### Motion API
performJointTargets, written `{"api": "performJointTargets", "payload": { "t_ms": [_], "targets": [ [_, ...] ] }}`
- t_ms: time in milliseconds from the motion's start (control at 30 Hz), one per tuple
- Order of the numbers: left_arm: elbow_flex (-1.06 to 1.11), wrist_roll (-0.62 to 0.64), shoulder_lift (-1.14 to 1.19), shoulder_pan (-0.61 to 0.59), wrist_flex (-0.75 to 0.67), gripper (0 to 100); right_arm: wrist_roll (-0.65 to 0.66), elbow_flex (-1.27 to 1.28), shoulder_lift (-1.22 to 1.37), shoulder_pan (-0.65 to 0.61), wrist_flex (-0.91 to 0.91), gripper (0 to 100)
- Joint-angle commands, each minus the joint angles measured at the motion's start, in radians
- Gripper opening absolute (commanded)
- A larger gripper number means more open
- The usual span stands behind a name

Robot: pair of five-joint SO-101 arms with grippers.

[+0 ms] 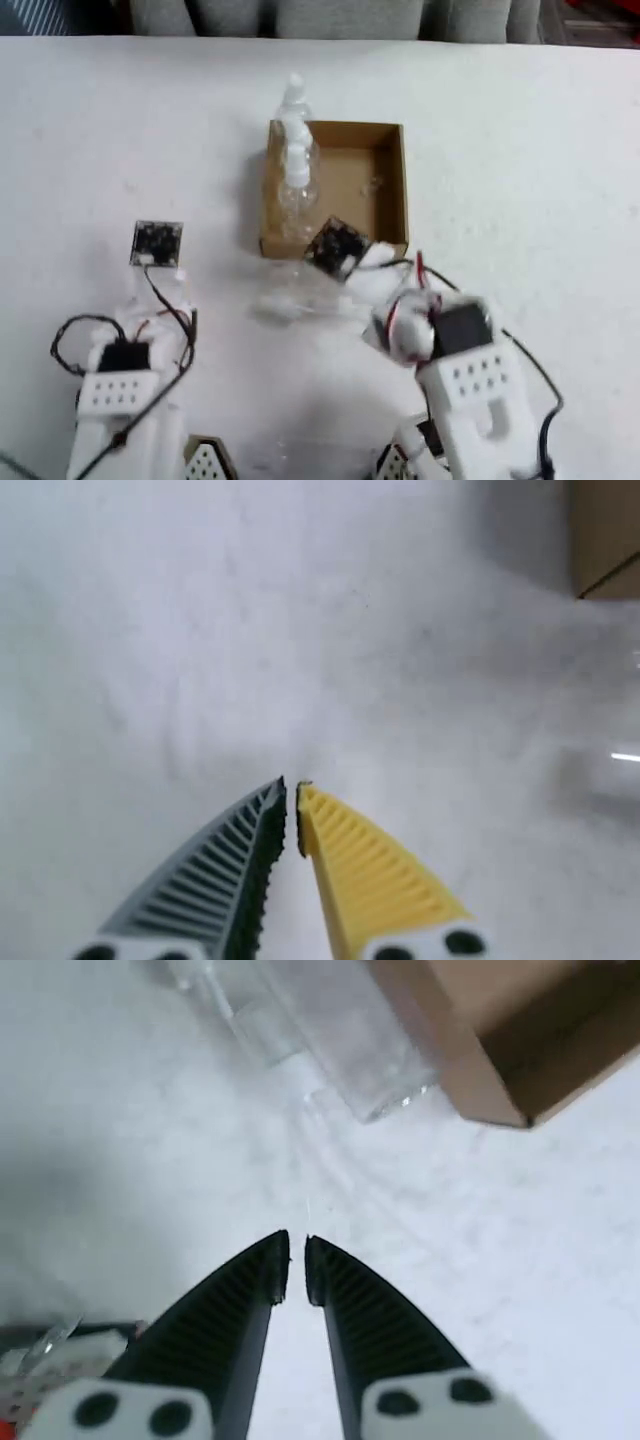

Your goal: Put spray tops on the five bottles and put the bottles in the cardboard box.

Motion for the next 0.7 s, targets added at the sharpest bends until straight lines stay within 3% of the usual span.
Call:
{"api": "performJointTargets", "payload": {
  "t_ms": [0, 133, 267, 433, 567, 667],
  "targets": [
    [-0.163, 0.006, 0.240, -0.012, -0.034, 3, -0.003, -0.143, 0.148, 0.174, 0.050, 1.7],
    [-0.292, -0.038, 0.447, -0.005, 0.000, 3, -0.044, -0.117, 0.278, 0.410, -0.091, 1.7],
    [-0.414, -0.189, 0.507, 0.067, 0.104, 3, -0.264, -0.032, 0.424, 0.578, -0.321, 1.8],
    [-0.552, -0.431, 0.469, 0.182, 0.305, 3, -0.462, 0.034, 0.608, 0.621, -0.550, 1.8],
    [-0.623, -0.549, 0.410, 0.263, 0.491, 3, -0.476, 0.008, 0.693, 0.650, -0.618, 1.8],
    [-0.661, -0.704, 0.377, 0.389, 0.667, 3, -0.474, 0.000, 0.733, 0.653, -0.647, 1.8]
  ]
}}
